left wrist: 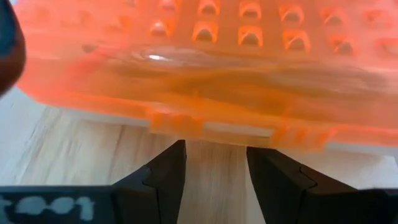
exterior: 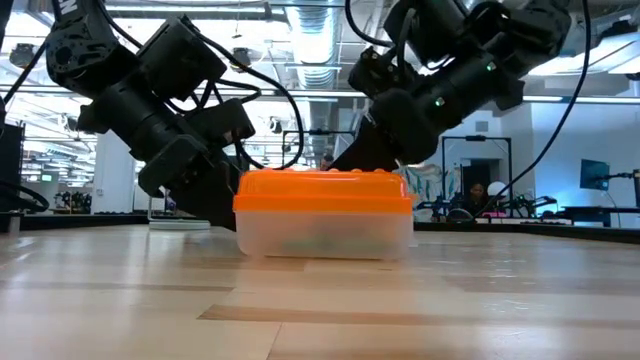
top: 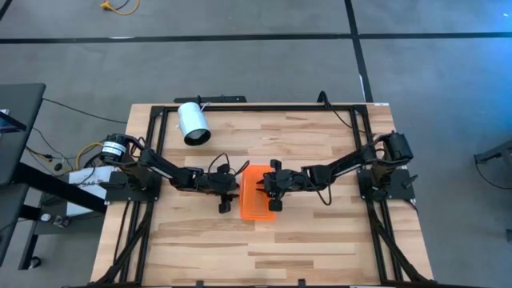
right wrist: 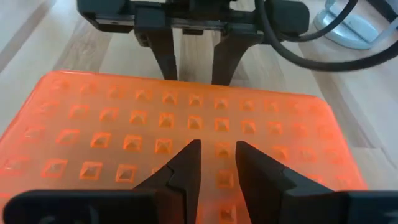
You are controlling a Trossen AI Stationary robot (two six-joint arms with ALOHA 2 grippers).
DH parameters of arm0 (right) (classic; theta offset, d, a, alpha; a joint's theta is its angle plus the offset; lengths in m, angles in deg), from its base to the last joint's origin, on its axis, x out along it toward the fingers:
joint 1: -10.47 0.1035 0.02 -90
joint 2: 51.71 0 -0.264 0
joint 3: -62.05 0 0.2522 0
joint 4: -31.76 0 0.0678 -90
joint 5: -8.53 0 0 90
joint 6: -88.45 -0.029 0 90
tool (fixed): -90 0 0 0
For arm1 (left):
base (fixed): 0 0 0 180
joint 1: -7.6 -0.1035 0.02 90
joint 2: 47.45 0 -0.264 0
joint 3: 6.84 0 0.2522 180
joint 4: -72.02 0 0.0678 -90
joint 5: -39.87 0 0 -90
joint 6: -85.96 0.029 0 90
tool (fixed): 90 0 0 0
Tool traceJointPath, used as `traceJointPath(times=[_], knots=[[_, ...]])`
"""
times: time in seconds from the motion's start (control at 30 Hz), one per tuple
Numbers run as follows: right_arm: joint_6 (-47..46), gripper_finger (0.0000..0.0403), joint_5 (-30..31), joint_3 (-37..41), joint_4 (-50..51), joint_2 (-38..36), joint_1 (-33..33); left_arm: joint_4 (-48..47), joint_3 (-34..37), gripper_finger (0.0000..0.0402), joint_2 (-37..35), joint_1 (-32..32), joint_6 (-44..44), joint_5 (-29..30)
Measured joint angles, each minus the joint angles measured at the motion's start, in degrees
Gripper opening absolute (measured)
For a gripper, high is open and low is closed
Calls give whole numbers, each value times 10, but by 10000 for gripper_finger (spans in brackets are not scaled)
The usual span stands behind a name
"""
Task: Pick & place school supplies into a supply box
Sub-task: Close the supply box, then return to Home Position
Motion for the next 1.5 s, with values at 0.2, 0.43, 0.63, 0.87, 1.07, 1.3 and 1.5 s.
traceJointPath(times=[0.2, 0.43, 0.63, 0.87, 1.07, 1.3, 1.5], knots=[[24, 97, -1, 3, 24, -35, 6, 10, -1, 161, 0, 0, 0, 2], [38, 97, 1, 3, 44, -85, 26, 15, -1, 161, -1, 0, 0, 2], [45, 97, 33, 3, 89, -127, 44, 56, -2, 161, 3, 0, 0, 4], [41, 97, 93, 57, 102, -198, 78, 76, -3, 161, 3, 0, 5, 4], [50, 97, 157, 103, 106, -288, 108, 24, -3, 161, 3, 0, 3, 18], [37, 97, 174, 138, 111, -375, 141, -29, -3, 161, 1, 0, -17, 34], [61, 97, 229, 168, 111, -443, 185, -14, -3, 161, -43, 21, 33, 2]])
